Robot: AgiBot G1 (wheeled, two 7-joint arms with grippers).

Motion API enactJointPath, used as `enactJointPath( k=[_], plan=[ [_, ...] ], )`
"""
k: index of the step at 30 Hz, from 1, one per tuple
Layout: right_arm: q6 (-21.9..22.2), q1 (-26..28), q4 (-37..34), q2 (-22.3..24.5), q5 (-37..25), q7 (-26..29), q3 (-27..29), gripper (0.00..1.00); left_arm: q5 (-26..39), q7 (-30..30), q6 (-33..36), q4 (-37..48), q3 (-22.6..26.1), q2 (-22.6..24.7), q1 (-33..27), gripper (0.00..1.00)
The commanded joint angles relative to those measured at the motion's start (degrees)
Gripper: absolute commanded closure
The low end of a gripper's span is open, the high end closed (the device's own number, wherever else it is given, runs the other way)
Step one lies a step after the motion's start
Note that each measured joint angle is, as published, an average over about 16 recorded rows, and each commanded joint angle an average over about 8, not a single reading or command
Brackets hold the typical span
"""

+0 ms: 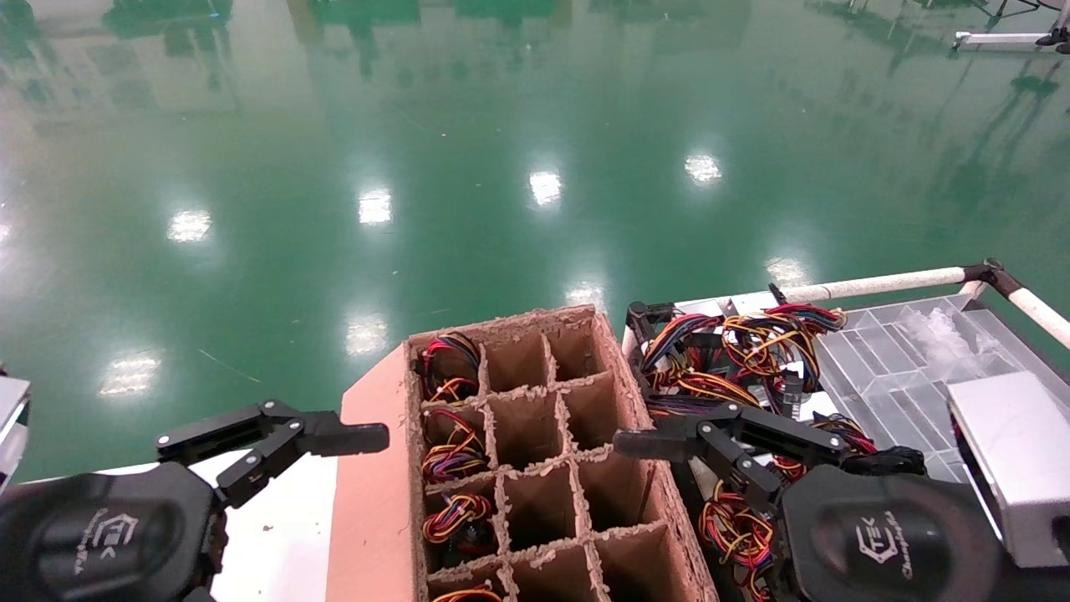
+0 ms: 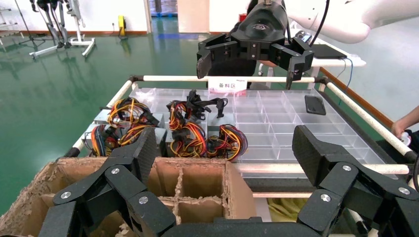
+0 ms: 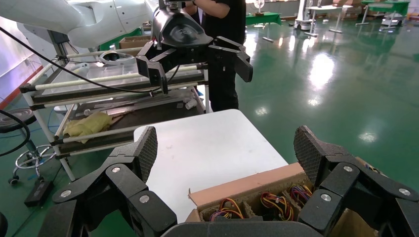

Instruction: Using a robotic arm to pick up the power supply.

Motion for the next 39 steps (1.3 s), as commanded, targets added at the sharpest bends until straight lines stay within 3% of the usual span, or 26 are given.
enactJointPath(
  k=[1, 5, 13, 21, 32, 39],
  plan=[
    [0.0, 0.0, 0.0, 0.0, 0.0, 0.0, 0.0, 0.00, 0.0, 0.0, 0.0, 0.0, 0.0, 0.0, 0.0, 1.00],
    [0.0, 0.0, 0.0, 0.0, 0.0, 0.0, 0.0, 0.00, 0.0, 0.0, 0.0, 0.0, 0.0, 0.0, 0.0, 1.00],
    [0.0, 0.0, 0.0, 0.0, 0.0, 0.0, 0.0, 0.00, 0.0, 0.0, 0.0, 0.0, 0.0, 0.0, 0.0, 0.01],
    [0.0, 0.0, 0.0, 0.0, 0.0, 0.0, 0.0, 0.00, 0.0, 0.0, 0.0, 0.0, 0.0, 0.0, 0.0, 1.00],
    [0.0, 0.0, 0.0, 0.1, -0.2, 0.0, -0.1, 0.00, 0.0, 0.0, 0.0, 0.0, 0.0, 0.0, 0.0, 1.00],
    [1.1, 0.6, -0.3, -1.2, -4.4, -0.5, -2.0, 0.00, 0.0, 0.0, 0.0, 0.0, 0.0, 0.0, 0.0, 1.00]
  ],
)
